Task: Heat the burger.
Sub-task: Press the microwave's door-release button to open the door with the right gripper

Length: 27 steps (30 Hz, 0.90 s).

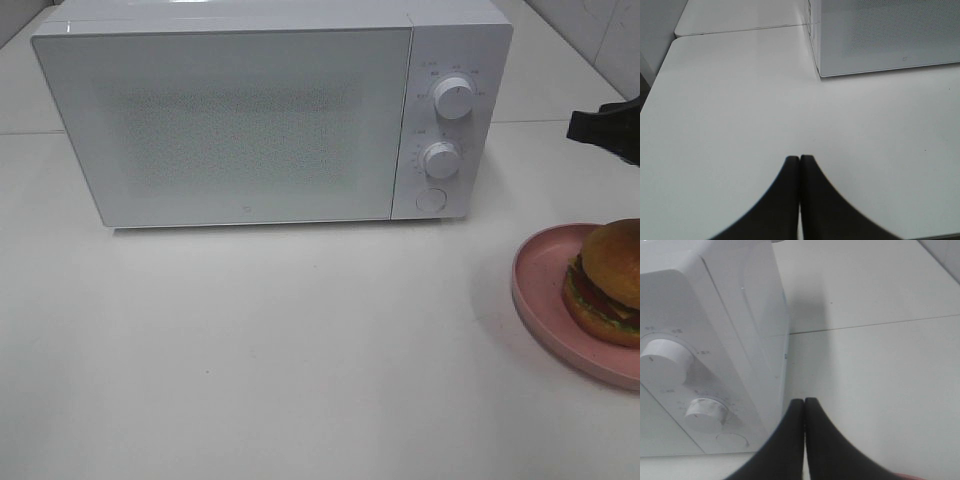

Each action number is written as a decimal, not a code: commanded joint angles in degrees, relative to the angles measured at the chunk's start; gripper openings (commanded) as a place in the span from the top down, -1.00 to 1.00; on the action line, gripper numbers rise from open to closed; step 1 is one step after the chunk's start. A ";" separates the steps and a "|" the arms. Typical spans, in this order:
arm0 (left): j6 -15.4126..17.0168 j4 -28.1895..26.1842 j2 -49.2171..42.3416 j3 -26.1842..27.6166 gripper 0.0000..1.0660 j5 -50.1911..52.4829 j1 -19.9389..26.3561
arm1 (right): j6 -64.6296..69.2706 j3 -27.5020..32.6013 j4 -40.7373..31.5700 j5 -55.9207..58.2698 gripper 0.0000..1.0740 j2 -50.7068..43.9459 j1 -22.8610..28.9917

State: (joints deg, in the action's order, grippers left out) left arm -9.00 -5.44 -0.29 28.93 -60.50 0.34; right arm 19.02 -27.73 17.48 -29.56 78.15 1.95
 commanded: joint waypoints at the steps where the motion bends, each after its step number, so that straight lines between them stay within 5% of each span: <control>1: 0.46 -0.06 -1.15 -0.06 1.00 0.86 -0.11 | 8.94 0.06 9.97 -6.59 1.00 2.64 0.06; 8: 0.46 -0.06 -1.15 -0.06 1.00 0.86 -0.11 | 19.54 0.06 21.31 -15.58 1.00 9.11 0.06; 27: 0.46 -0.06 -1.15 -0.06 1.00 0.86 -0.11 | 16.44 -5.33 14.09 -3.32 1.00 16.79 20.17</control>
State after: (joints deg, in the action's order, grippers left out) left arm -9.00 -5.44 -0.29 28.93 -60.50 0.34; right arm 36.21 -32.60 32.09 -32.95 94.88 21.66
